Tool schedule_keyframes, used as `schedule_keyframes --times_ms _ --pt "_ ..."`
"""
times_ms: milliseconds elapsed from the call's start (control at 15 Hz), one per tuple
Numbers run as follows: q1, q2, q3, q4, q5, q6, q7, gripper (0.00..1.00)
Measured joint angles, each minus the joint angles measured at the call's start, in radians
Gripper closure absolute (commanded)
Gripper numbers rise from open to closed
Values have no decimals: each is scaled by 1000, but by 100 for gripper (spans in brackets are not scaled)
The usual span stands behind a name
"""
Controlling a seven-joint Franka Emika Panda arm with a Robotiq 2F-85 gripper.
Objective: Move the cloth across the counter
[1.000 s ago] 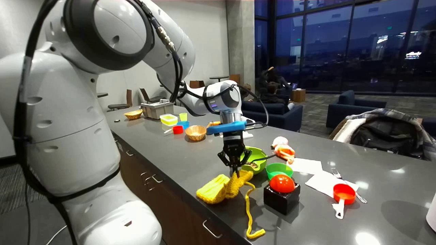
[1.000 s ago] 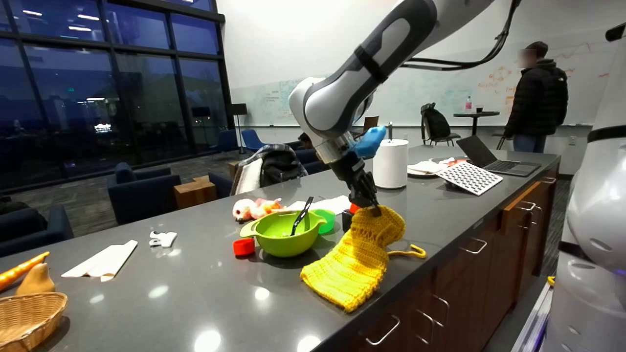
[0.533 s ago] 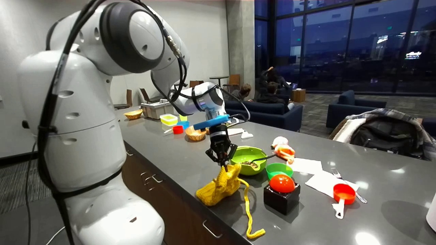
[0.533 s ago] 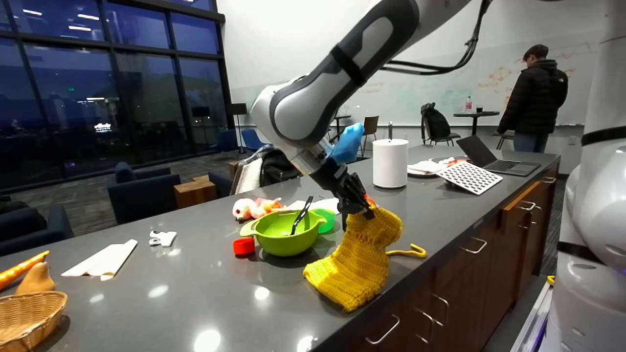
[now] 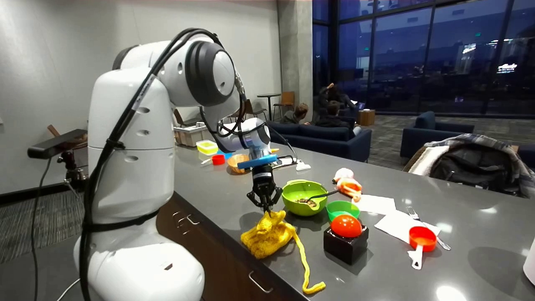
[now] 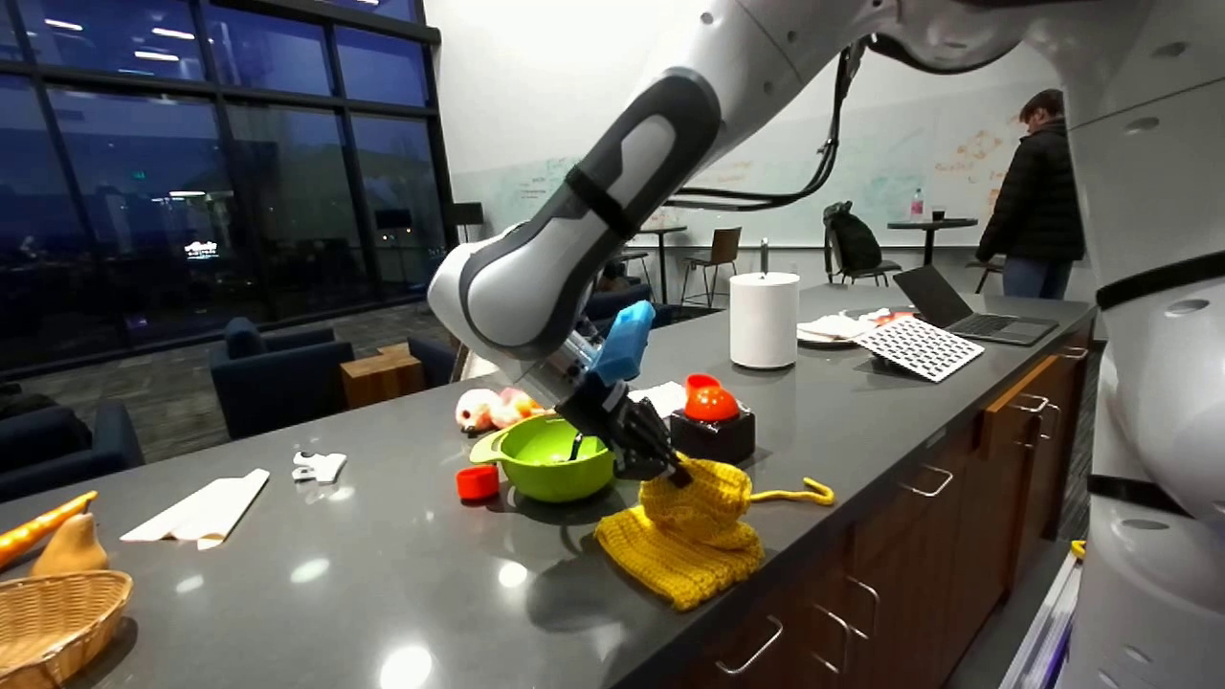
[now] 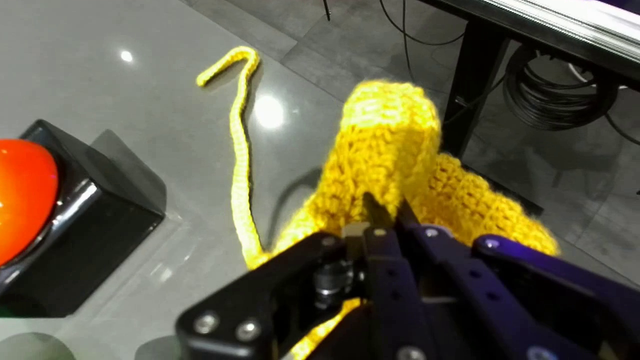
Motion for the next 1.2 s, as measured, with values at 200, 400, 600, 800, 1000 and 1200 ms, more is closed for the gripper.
schedule_keyframes --times_ms 200,400,600,800,1000,1200 --pt "7 61 5 52 49 15 -25 99" --pt "14 106 12 85 115 37 -48 99" --pt "24 142 21 103 170 55 -62 65" --pt "29 162 26 113 202 70 -67 45" --pt "29 163 27 118 215 85 -73 25" --pt "27 152 23 118 215 105 -77 5"
